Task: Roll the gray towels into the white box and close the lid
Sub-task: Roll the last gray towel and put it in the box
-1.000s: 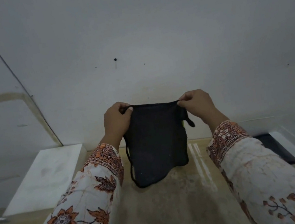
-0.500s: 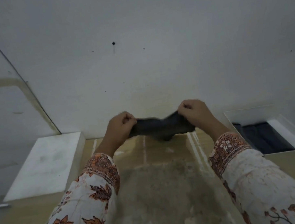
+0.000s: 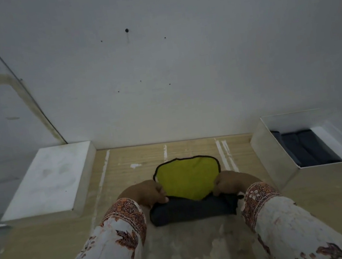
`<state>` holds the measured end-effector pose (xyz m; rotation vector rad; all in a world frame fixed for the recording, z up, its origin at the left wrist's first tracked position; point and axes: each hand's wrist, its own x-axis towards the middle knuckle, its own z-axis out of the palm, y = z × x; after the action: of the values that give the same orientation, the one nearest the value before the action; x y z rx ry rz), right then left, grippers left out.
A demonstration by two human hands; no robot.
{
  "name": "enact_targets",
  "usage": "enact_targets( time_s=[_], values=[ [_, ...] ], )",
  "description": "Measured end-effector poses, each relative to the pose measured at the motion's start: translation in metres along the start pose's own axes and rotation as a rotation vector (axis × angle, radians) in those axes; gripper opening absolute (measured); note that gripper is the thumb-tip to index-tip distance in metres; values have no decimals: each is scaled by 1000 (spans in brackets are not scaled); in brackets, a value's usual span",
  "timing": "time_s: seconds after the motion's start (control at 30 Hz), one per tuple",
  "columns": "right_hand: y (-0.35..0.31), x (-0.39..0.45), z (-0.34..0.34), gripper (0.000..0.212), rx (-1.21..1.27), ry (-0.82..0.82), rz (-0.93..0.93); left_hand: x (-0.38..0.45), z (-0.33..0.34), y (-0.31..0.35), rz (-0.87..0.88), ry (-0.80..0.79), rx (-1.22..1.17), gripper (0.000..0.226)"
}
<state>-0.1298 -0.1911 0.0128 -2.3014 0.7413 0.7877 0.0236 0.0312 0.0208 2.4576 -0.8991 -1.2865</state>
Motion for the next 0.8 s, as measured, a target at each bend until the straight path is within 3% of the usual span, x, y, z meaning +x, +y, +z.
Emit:
enact_targets(
  time_s=[0.13,0.23,0.37,0.5,0.8],
  values=[
    [7,8,-8,18,60,373,-80,22,-5,-5,121,360,-53,15],
    [9,22,-18,20,183,539,-62,38,-10,-5,138,507,-128,10],
    [9,44,-30,11,259,538,-61,63,-14,-3,144,636,-187,13],
    [6,66,-38,31,278,522,-9,91,-17,-4,92,703,-252,14],
    [9,109,-32,15,202,715,73,132,-11,-14,36,740,-176,15]
  ],
)
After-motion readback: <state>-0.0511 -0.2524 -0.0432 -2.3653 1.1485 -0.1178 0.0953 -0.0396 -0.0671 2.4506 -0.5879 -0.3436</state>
